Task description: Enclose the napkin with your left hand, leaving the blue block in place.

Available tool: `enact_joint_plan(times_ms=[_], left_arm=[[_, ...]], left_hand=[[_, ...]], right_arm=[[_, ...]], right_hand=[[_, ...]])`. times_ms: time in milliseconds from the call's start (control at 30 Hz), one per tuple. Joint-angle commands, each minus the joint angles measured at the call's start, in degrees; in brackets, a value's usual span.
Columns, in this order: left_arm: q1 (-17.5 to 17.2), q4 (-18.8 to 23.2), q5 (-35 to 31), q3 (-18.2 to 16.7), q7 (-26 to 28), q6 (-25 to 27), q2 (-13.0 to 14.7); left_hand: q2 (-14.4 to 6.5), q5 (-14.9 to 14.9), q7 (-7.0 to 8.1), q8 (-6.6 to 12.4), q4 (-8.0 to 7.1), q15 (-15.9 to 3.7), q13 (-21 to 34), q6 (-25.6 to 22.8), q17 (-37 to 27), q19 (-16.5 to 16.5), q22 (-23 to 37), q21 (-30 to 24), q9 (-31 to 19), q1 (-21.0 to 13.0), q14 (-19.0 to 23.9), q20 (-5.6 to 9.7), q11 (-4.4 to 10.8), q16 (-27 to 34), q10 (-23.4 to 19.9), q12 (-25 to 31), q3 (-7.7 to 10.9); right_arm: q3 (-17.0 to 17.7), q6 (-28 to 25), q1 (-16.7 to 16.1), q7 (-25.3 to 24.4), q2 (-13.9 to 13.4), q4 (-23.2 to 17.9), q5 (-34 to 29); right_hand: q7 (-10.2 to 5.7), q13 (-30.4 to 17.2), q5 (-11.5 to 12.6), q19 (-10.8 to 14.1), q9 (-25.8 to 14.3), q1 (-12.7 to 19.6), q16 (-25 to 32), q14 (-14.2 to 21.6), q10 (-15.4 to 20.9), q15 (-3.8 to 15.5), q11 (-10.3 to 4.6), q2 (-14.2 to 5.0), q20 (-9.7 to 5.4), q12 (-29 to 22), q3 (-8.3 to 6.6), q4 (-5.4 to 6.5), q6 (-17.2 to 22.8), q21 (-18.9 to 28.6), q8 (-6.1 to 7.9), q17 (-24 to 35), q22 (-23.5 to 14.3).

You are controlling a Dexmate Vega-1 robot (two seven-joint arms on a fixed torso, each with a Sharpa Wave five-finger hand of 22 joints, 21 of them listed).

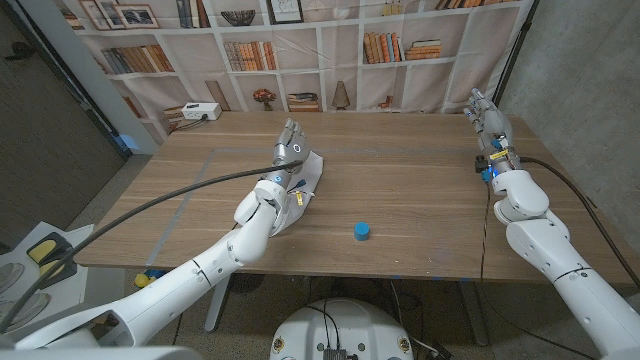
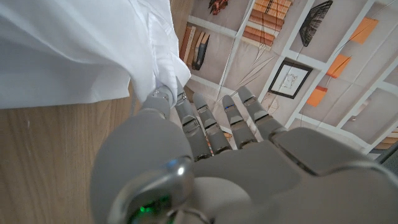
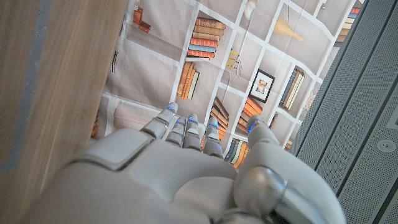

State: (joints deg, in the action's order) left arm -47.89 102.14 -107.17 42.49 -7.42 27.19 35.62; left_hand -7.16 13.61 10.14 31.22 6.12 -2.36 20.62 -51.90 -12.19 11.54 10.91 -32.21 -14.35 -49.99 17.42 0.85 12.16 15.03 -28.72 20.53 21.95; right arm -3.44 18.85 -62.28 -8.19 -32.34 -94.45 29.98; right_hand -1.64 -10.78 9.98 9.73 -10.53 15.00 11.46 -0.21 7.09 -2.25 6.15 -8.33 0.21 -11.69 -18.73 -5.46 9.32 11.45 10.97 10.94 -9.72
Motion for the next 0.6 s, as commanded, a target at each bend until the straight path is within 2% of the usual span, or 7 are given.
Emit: enact_joint_plan(times_ms=[33, 133, 167, 200, 267, 533, 600], left_arm=[[4.57, 0.14, 4.65, 4.32, -1.97, -8.55, 1.14], [5.09, 0.12, 4.42, 5.1, -3.77, -9.54, 1.23], [5.23, 0.14, 4.35, 5.3, -4.47, -9.78, 1.21], [5.35, 0.19, 4.36, 5.46, -5.12, -10.06, 1.23], [5.58, 0.3, 4.07, 5.81, -6.69, -10.51, 1.22], [5.92, 0.25, 2.73, 6.72, -10.09, -10.87, 1.01], [5.78, 0.1, 2.5, 6.81, -9.69, -10.43, 0.91]], left_hand=[[0.52, -0.07, 2.74, -0.1, 0.54, -9.67, 0.14, -3.27, 0.04, 0.3, 0.15, -0.4, 0.04, -0.29, 0.72, 0.37, -0.17, 0.03, -0.57, -0.33, 0.15], [1.87, -0.27, 2.77, -1.14, 1.39, -9.5, 0.06, -2.89, 0.22, 0.52, 0.09, -0.36, 1.31, -0.64, 1.14, 0.71, -0.22, -0.2, -0.61, -0.86, -0.26], [2.91, -0.27, 2.85, -2.85, 1.7, -9.59, -0.01, -0.82, 0.24, 0.5, 0.07, -0.23, 2.38, -0.58, 1.35, 0.76, -0.24, -0.44, -0.01, -1.57, -0.8], [3.87, 0.04, 2.88, -5.94, 1.47, -9.63, 0.02, 3.35, 0.24, 0.72, 0.05, -0.09, 3.37, 0.03, 1.29, 1.0, -0.24, -0.93, 0.26, -2.28, -1.7], [5.12, 0.26, 2.78, -7.97, 1.39, -9.54, 0.05, 5.83, 0.27, 0.39, 0.03, 0.24, 3.61, 0.69, 0.9, 0.5, -0.36, -1.51, 0.96, -2.87, -2.67], [8.65, 2.69, 2.67, -18.76, -0.06, -9.62, 0.49, 20.54, 0.08, -0.53, 0.05, 1.98, 3.48, 3.95, -1.56, -0.55, -0.33, -3.11, 5.21, -5.43, -7.52], [9.34, 3.08, 2.59, -20.2, -0.48, -9.42, 0.58, 23.56, 0.05, -0.8, 0.07, 2.36, 3.44, 4.83, -2.03, -0.9, -0.46, -3.19, 6.66, -6.02, -8.67]], right_arm=[[0.48, 0.56, -0.79, -0.48, 0.1, 0.06, 0.04], [0.47, 0.64, -0.73, -0.39, 0.12, 0.23, 0.09], [0.47, 0.65, -0.71, -0.37, 0.15, 0.29, 0.14], [0.47, 0.64, -0.69, -0.32, 0.14, 0.33, 0.18], [0.44, 0.66, -0.62, -0.25, 0.16, 0.46, 0.21], [0.34, 0.65, -0.33, 0.18, 0.08, 0.81, 0.37], [0.32, 0.56, -0.29, 0.15, 0.04, 0.84, 0.32]], right_hand=[[0.08, -0.35, 0.27, 0.36, -0.2, 0.02, -0.01, 0.44, 0.69, -0.18, 0.17, 0.16, 0.23, 0.04, 0.09, 0.32, 0.32, -0.07, 0.07, -0.01, -0.27], [0.07, -0.35, 0.28, 0.37, -0.2, 0.03, 0.0, 0.47, 0.68, -0.15, 0.19, 0.16, 0.23, 0.05, 0.09, 0.32, 0.36, -0.07, 0.08, -0.01, -0.27], [0.07, -0.35, 0.28, 0.38, -0.2, 0.01, 0.0, 0.47, 0.68, -0.15, 0.12, 0.13, 0.23, 0.05, 0.09, 0.34, 0.37, -0.07, 0.08, 0.0, -0.27], [0.05, -0.35, 0.28, 0.36, -0.2, 0.01, 0.01, 0.51, 0.67, -0.15, 0.04, 0.14, 0.25, 0.05, 0.1, 0.34, 0.39, -0.08, 0.09, 0.0, -0.27], [0.09, -0.35, 0.28, 0.37, -0.2, 0.02, 0.0, 0.49, 0.64, -0.14, 0.18, 0.15, 0.21, 0.07, 0.1, 0.33, 0.39, -0.08, 0.08, -0.01, -0.27], [0.11, -0.35, 0.29, 0.41, -0.2, 0.12, -0.03, 0.52, 0.66, -0.26, 0.14, 0.19, 0.26, 0.07, 0.08, 0.25, 0.44, -0.07, 0.09, -0.05, -0.27], [0.12, -0.35, 0.29, 0.41, -0.2, 0.12, -0.05, 0.5, 0.64, -0.26, 0.18, 0.23, 0.28, 0.08, 0.1, 0.23, 0.44, -0.07, 0.09, -0.05, -0.27]])
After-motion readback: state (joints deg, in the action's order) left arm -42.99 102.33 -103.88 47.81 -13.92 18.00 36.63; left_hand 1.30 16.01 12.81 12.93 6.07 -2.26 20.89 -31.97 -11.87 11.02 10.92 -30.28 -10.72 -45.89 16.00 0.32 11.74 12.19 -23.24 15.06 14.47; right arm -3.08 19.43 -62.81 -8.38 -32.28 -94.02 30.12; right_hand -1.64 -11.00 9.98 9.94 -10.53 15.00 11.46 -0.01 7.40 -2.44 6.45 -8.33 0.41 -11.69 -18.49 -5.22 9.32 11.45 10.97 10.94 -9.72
